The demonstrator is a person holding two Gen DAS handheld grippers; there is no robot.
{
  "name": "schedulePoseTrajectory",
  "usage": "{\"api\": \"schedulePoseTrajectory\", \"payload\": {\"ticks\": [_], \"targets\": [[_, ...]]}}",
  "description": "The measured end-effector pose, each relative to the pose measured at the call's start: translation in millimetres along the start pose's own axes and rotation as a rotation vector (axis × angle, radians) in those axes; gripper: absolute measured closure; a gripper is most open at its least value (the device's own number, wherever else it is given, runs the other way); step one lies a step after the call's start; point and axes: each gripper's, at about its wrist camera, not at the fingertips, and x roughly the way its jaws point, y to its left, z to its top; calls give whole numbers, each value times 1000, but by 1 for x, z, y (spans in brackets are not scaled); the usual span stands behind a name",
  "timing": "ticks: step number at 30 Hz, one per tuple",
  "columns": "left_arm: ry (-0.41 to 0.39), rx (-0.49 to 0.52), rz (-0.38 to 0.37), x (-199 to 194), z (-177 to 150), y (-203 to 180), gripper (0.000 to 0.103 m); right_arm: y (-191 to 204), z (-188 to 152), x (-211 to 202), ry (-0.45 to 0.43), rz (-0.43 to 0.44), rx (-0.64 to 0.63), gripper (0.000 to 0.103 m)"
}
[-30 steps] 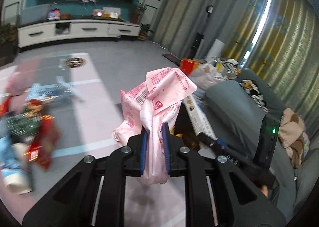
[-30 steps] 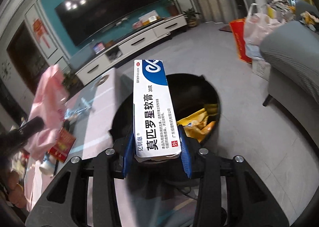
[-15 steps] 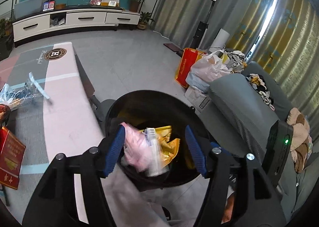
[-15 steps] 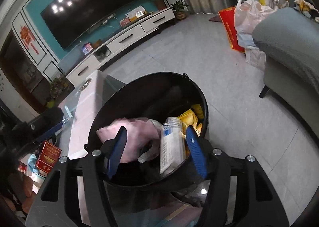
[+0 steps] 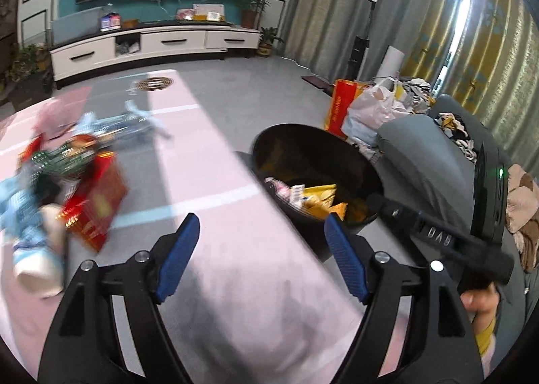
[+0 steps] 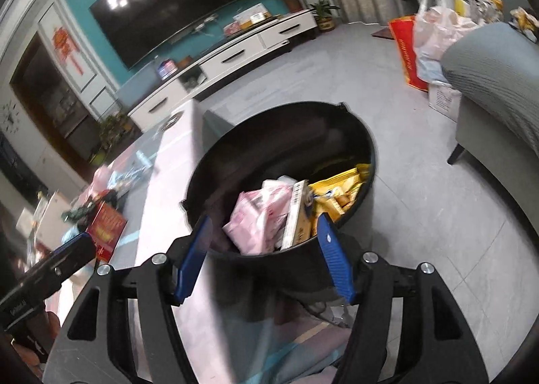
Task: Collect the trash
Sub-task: 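Move both tools back over the table toward the remaining trash, then grasp the blue knitted cloth with the left tool while the right tool grasps the green snack bag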
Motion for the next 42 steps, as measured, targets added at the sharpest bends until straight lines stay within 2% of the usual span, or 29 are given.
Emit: {"api": "schedulePoseTrajectory", "payload": {"ticks": [5, 10, 14, 21, 26, 30, 32, 35, 37, 39, 42], "targets": [[-42, -116, 66, -43, -19, 54, 25, 38, -8, -2, 15, 48, -100, 39], [-109, -277, 201, -91, -42, 123, 25, 88, -19, 0, 17, 120, -248, 39], [-120, -367, 262, -111, -60, 158, 25, 134, -29, 7, 17, 151, -384, 39], [-121, -407, 250, -114, -68, 183, 25, 209, -36, 31, -11, 190, -585, 39], [-124, -425, 224, -111, -72, 190, 25, 259, -33, 55, -51, 188, -736, 39], [-134, -438, 208, -110, -70, 197, 25, 287, -32, 79, -69, 165, -809, 40], [-140, -440, 199, -109, -68, 199, 25, 296, -32, 92, -58, 164, -832, 47], [-144, -431, 191, -107, -63, 201, 25, 301, -34, 107, -43, 129, -853, 66], [-148, -426, 185, -105, -60, 202, 25, 303, -36, 111, -41, 115, -850, 89], [-150, -418, 178, -102, -56, 202, 26, 298, -34, 108, -60, 113, -829, 94], [-151, -404, 175, -96, -48, 199, 26, 287, -24, 90, -107, 136, -773, 95]]}}
